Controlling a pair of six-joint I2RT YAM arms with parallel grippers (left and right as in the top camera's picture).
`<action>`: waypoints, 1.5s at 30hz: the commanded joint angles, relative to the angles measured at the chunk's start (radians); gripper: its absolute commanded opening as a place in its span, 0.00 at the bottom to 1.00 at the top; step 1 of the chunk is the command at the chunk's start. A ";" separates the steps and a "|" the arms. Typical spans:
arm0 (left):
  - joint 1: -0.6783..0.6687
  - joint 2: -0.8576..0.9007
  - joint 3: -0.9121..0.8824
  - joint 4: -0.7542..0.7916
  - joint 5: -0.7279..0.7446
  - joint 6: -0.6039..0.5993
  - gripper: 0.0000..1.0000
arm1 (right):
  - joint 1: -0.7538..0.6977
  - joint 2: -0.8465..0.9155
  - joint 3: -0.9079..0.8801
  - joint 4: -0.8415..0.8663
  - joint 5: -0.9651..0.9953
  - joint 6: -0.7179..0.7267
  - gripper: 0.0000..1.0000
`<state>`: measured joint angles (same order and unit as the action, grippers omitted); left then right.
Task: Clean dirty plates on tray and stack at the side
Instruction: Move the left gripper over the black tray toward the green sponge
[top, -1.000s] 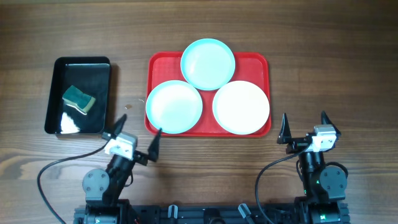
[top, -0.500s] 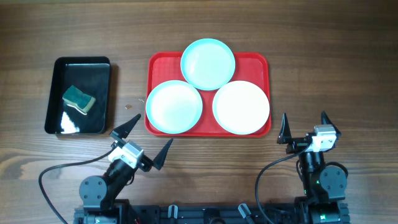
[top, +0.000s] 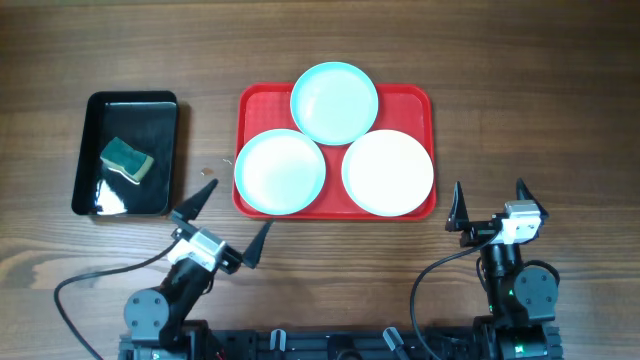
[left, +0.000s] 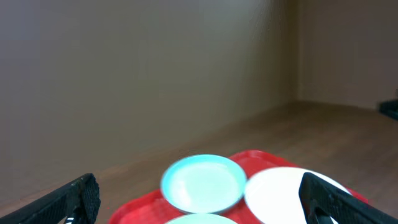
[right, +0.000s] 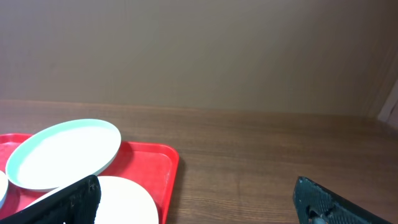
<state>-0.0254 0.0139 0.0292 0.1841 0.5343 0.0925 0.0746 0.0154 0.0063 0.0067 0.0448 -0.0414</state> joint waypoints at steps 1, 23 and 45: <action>-0.005 0.008 0.094 -0.055 -0.146 -0.003 1.00 | -0.005 -0.008 -0.001 0.003 -0.016 0.018 1.00; -0.004 0.426 0.471 -0.314 -0.076 -0.045 1.00 | -0.005 -0.008 -0.001 0.003 -0.016 0.018 1.00; -0.004 0.429 0.470 -0.414 -0.425 -0.213 1.00 | -0.005 -0.008 -0.001 0.003 -0.016 0.018 1.00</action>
<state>-0.0254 0.4416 0.4782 -0.2501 0.1341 -0.1055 0.0750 0.0154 0.0063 0.0067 0.0448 -0.0414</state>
